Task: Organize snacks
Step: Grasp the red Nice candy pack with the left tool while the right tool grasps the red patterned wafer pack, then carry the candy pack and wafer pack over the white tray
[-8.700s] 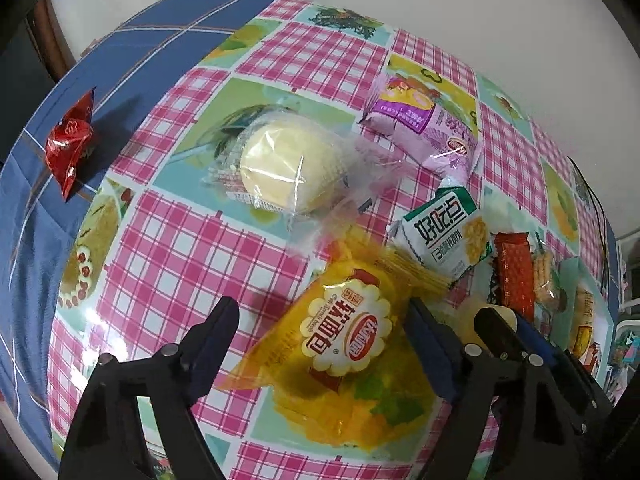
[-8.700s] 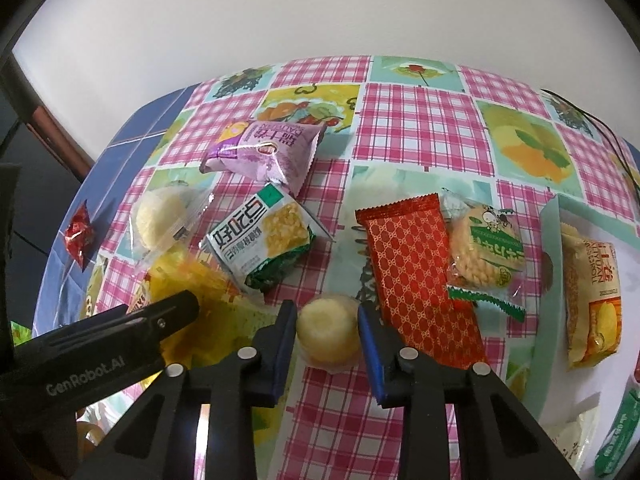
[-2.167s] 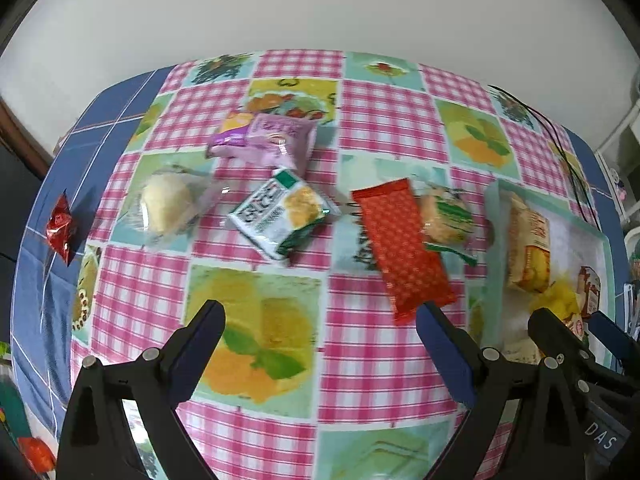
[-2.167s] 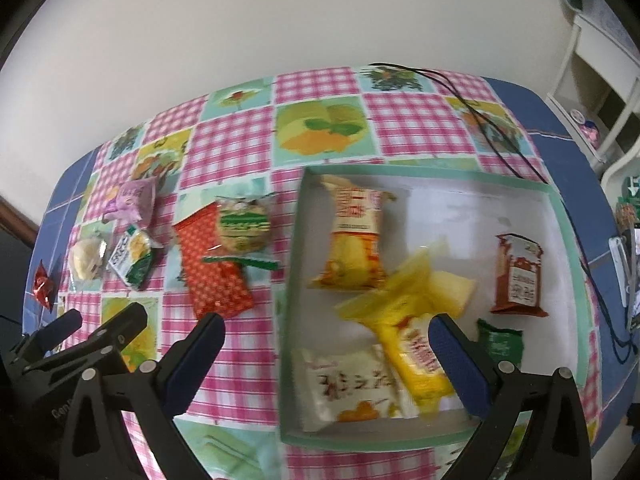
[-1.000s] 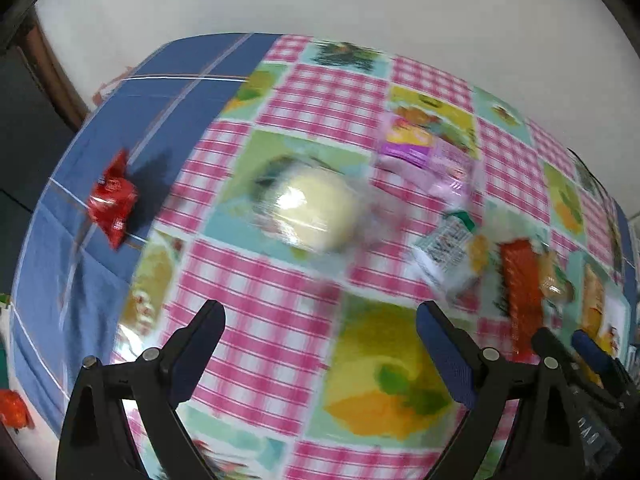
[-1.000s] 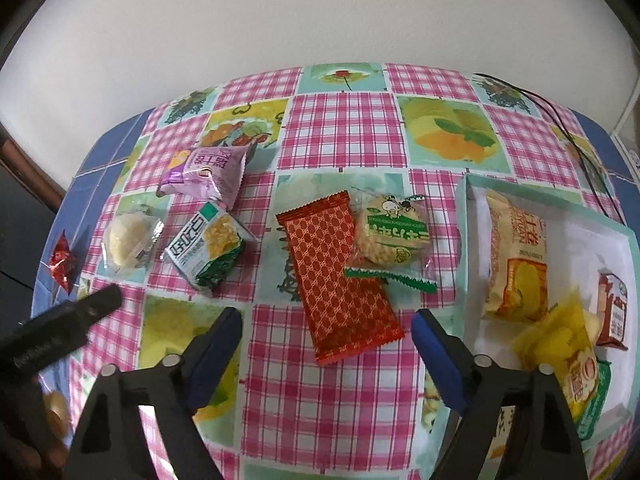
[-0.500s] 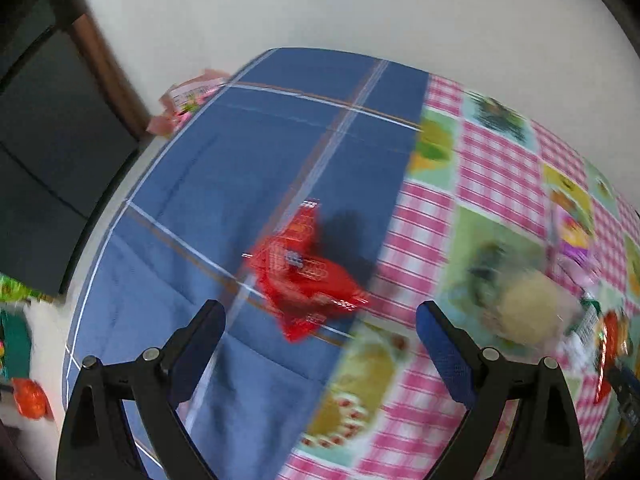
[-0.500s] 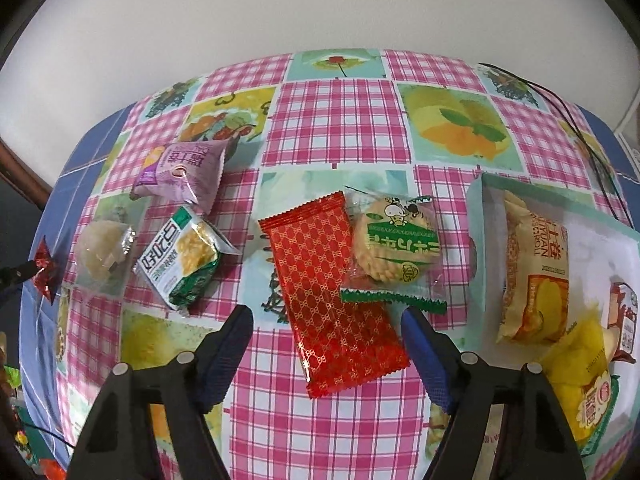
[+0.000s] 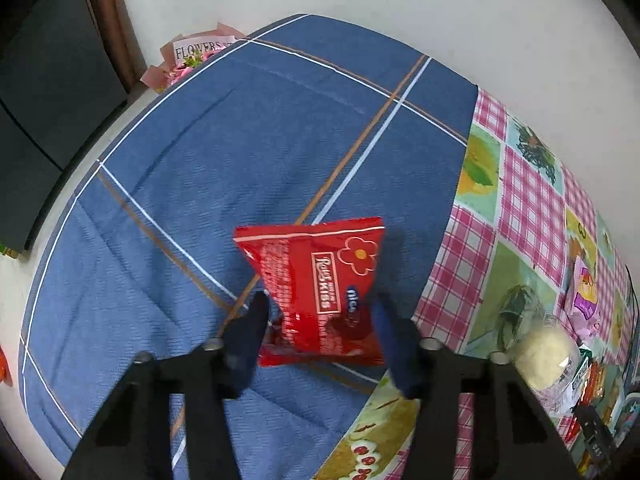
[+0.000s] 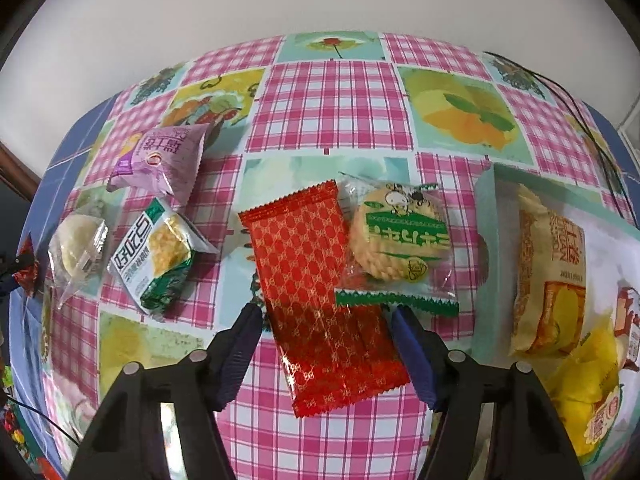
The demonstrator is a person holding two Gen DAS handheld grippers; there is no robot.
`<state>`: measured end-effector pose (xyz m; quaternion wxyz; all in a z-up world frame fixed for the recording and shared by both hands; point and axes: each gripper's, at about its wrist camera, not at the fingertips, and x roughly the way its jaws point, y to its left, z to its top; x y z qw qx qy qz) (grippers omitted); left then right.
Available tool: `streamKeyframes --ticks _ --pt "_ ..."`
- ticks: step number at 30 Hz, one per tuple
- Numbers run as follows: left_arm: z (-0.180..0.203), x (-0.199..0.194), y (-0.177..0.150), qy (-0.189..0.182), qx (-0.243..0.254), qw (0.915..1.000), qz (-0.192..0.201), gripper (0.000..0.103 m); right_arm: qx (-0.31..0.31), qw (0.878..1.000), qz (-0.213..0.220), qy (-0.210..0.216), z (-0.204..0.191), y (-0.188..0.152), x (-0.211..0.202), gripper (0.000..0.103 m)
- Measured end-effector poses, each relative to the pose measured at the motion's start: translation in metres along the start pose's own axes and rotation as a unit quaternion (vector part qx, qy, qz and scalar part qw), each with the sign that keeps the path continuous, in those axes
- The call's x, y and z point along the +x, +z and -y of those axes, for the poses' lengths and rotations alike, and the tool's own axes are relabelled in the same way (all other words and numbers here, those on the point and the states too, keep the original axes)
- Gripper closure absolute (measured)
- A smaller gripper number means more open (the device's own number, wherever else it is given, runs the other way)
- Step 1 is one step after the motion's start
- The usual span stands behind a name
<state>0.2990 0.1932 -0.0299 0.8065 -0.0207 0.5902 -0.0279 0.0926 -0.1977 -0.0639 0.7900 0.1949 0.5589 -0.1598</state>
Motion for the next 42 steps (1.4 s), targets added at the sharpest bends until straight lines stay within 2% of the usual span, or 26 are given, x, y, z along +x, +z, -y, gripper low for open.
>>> streamKeyframes --ticks 7,17,23,25,26,32,37,42 --pt "0.023 -0.011 -0.007 0.007 0.034 0.9994 0.008 0.070 -0.013 1.000 0.004 0.003 -0.010 0.004 0.001 0.044" --pt "0.055 -0.028 -0.038 -0.004 0.054 0.9985 -0.007 0.072 -0.045 0.999 0.009 -0.018 -0.025 -0.011 -0.006 0.054" --pt "0.075 -0.050 -0.062 -0.012 0.056 0.9984 -0.003 0.072 -0.036 0.999 -0.004 0.007 -0.021 -0.025 -0.015 0.057" --pt "0.085 -0.057 -0.072 -0.017 0.058 0.9982 -0.002 0.076 -0.028 0.999 -0.007 0.019 -0.019 -0.031 -0.021 0.057" --pt "0.091 -0.061 -0.077 -0.021 0.059 0.9980 -0.002 0.080 -0.025 0.999 -0.006 0.026 -0.017 -0.033 -0.026 0.057" --pt "0.132 -0.080 -0.107 -0.042 0.079 0.9960 -0.004 0.081 -0.017 0.998 0.015 0.051 -0.006 -0.043 -0.060 0.057" --pt "0.150 -0.090 -0.123 -0.030 0.091 0.9954 -0.006 0.081 -0.006 0.998 0.027 0.061 0.008 -0.055 -0.088 0.057" --pt "0.146 -0.090 -0.116 0.000 0.093 0.9956 0.002 0.079 0.011 0.997 0.028 0.071 0.028 -0.067 -0.105 0.057"
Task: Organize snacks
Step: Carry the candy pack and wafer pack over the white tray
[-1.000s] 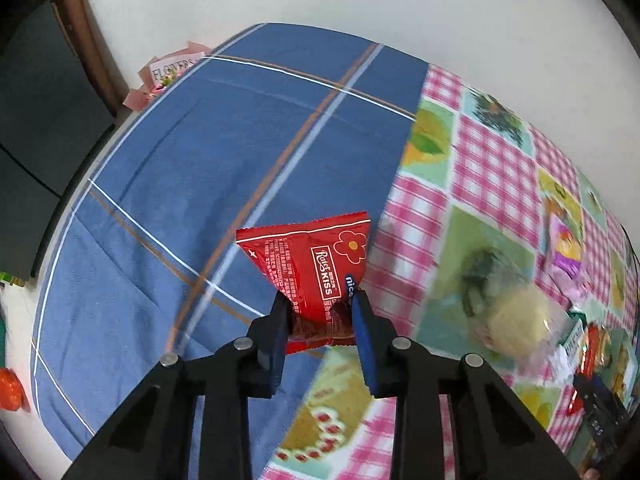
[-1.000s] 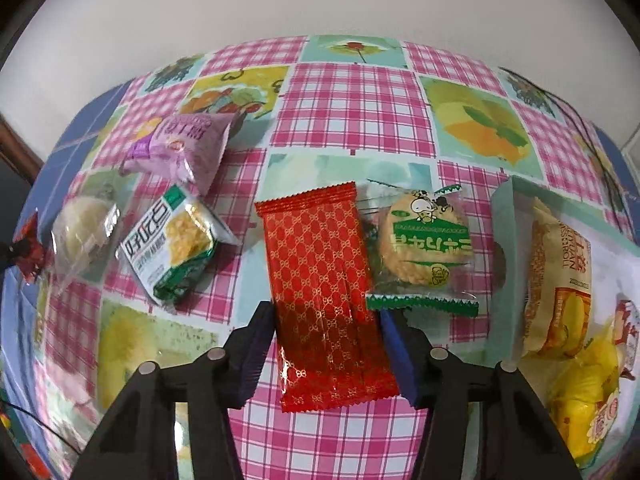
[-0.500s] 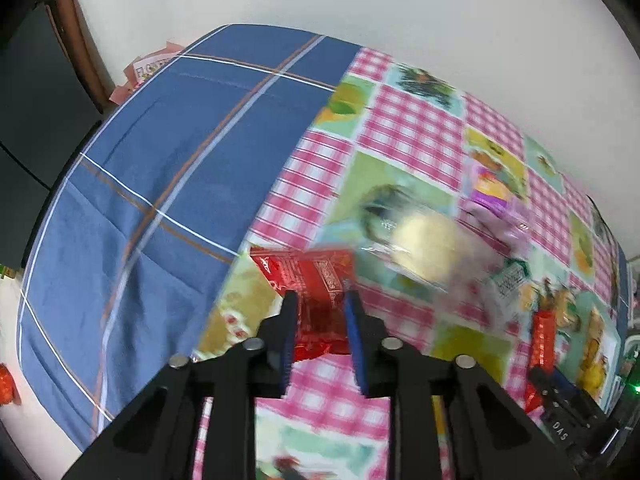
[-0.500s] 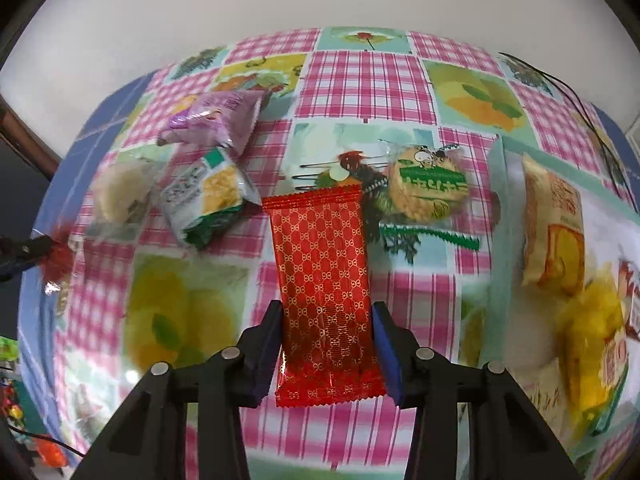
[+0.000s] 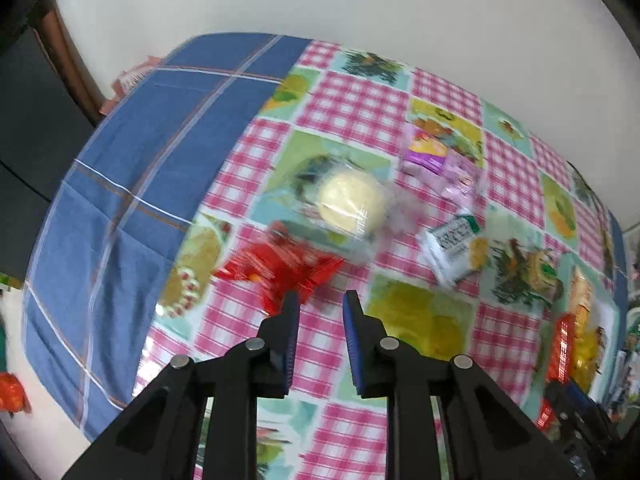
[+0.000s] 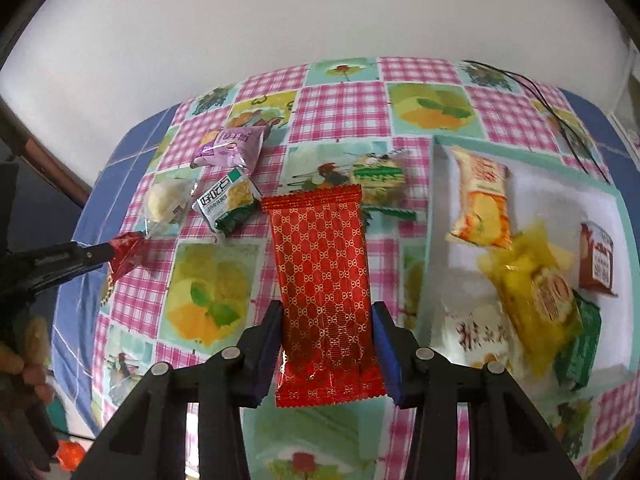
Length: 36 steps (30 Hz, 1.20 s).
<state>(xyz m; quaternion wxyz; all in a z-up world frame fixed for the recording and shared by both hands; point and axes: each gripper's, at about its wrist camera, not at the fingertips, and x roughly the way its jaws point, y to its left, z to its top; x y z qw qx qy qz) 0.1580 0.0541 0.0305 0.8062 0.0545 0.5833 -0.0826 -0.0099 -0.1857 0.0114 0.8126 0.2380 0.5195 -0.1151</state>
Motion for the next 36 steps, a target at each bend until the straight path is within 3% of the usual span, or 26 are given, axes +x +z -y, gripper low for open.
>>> streamKeyframes --ticks 1,3,12,17,23,26,31,36 --pt "-0.001 0.001 0.003 0.008 0.001 1.0000 0.002 0.076 0.003 1.000 0.000 0.001 0.003 0.000 -0.001 0.057" --pt "-0.007 0.006 0.006 0.008 -0.007 0.9999 -0.005 0.059 0.012 1.000 0.000 0.007 0.009 0.001 0.000 0.057" --pt "-0.038 0.031 0.025 0.004 -0.097 0.9952 -0.018 0.045 0.034 0.999 -0.007 0.021 0.018 0.011 0.008 0.057" --pt "-0.050 0.053 0.020 -0.026 -0.137 0.9891 -0.048 0.041 0.031 0.999 -0.001 0.020 0.015 0.017 0.006 0.057" --pt "-0.055 0.079 -0.002 -0.027 -0.152 0.9847 -0.080 0.042 0.024 1.000 -0.004 0.017 0.012 0.018 0.008 0.057" --pt "-0.048 0.076 -0.008 -0.007 -0.127 0.9897 -0.066 0.051 0.024 1.000 -0.003 0.015 0.011 0.018 0.007 0.057" --pt "-0.039 0.072 -0.020 -0.002 -0.114 0.9918 -0.058 0.053 0.030 0.999 -0.007 0.017 0.014 0.018 0.008 0.057" --pt "-0.020 0.063 -0.035 -0.024 -0.109 0.9920 -0.059 0.053 0.038 0.999 -0.002 0.027 0.017 0.020 0.002 0.057"
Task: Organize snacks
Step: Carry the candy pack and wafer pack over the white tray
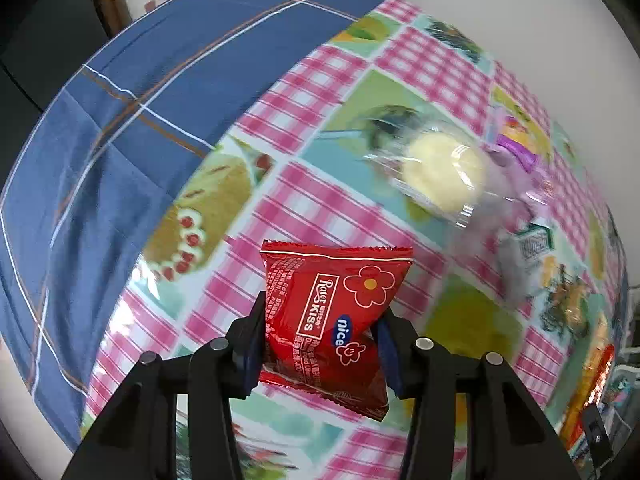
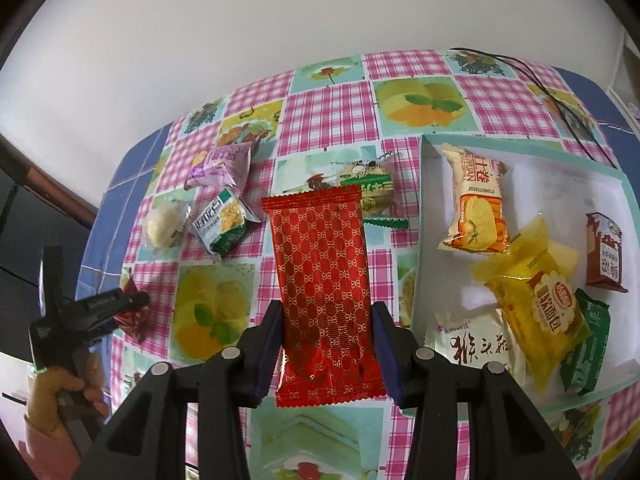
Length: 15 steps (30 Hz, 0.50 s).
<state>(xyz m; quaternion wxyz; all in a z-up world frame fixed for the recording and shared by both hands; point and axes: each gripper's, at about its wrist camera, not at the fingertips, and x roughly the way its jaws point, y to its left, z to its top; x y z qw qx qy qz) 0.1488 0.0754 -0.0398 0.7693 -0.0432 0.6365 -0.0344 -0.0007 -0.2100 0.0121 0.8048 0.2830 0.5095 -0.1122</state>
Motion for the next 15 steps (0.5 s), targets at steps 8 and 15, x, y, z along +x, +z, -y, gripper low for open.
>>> streamKeyframes --ticks 8,15 --pt "0.075 -0.036 -0.024 -0.043 0.054 0.9973 0.025 0.053 0.021 1.000 0.016 0.005 0.019 0.006 -0.020 0.057" --pt "0.161 -0.065 -0.047 -0.079 0.141 0.9862 0.035 0.053 0.065 0.997 0.035 0.005 0.064 0.014 -0.040 0.057"
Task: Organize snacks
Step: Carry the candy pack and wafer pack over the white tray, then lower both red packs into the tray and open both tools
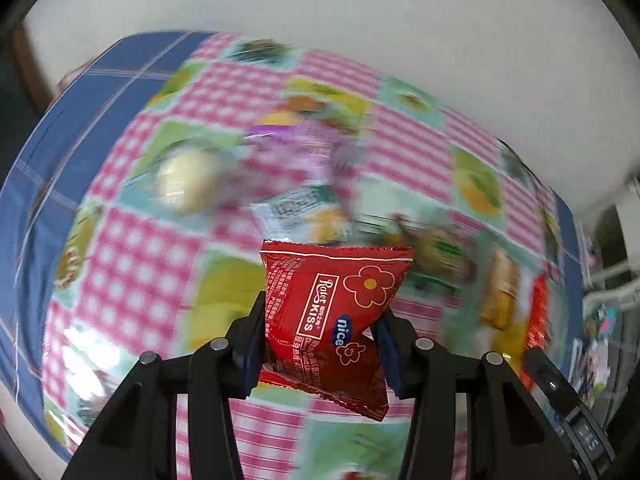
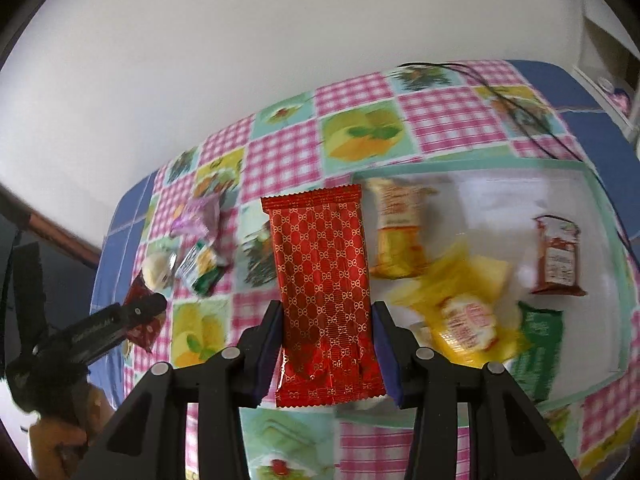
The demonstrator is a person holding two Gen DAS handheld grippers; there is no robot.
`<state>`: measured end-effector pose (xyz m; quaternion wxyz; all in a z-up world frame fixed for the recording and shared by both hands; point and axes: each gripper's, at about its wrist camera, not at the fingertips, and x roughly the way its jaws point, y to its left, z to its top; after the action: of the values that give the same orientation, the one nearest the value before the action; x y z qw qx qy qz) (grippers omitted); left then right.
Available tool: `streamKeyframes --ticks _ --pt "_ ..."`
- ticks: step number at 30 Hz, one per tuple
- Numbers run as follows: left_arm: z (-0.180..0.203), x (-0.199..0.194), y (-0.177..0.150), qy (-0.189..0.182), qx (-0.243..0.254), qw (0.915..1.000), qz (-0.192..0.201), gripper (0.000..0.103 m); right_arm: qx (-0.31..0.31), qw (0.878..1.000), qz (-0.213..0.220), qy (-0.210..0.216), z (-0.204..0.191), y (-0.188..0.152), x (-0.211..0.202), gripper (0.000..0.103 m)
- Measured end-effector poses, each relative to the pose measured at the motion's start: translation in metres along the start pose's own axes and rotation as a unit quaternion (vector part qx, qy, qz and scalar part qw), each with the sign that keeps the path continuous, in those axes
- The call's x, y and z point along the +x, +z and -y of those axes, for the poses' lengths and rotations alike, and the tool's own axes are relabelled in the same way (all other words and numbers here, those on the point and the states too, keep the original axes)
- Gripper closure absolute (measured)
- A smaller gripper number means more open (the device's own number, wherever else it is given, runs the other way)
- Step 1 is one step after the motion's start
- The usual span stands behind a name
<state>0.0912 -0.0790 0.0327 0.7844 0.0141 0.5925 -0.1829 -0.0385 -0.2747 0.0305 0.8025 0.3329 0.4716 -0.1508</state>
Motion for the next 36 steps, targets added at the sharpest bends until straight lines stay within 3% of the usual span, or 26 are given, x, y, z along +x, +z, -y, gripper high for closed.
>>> streamKeyframes --ticks 10,17,26,31,36 --pt "0.143 0.022 -0.027 -0.055 0.117 0.9912 -0.026 0.053 0.086 0.995 0.027 -0.050 0.103 0.018 -0.021 0.057" --pt "0.217 0.040 -0.033 -0.052 0.180 0.9820 -0.027 0.053 0.121 0.988 0.048 -0.084 0.156 0.025 -0.028 0.056" --pt "0.238 0.076 -0.017 -0.042 0.180 0.9822 -0.035 0.053 0.137 0.986 0.051 -0.079 0.173 0.033 -0.016 0.056" --pt "0.237 0.087 -0.007 -0.057 0.161 0.9845 -0.039 0.051 0.137 0.987 0.052 -0.070 0.174 0.037 -0.012 0.056" --pt "0.232 0.081 -0.002 -0.081 0.139 0.9862 -0.038 0.042 0.132 0.987 0.056 -0.069 0.172 0.039 -0.012 0.054"
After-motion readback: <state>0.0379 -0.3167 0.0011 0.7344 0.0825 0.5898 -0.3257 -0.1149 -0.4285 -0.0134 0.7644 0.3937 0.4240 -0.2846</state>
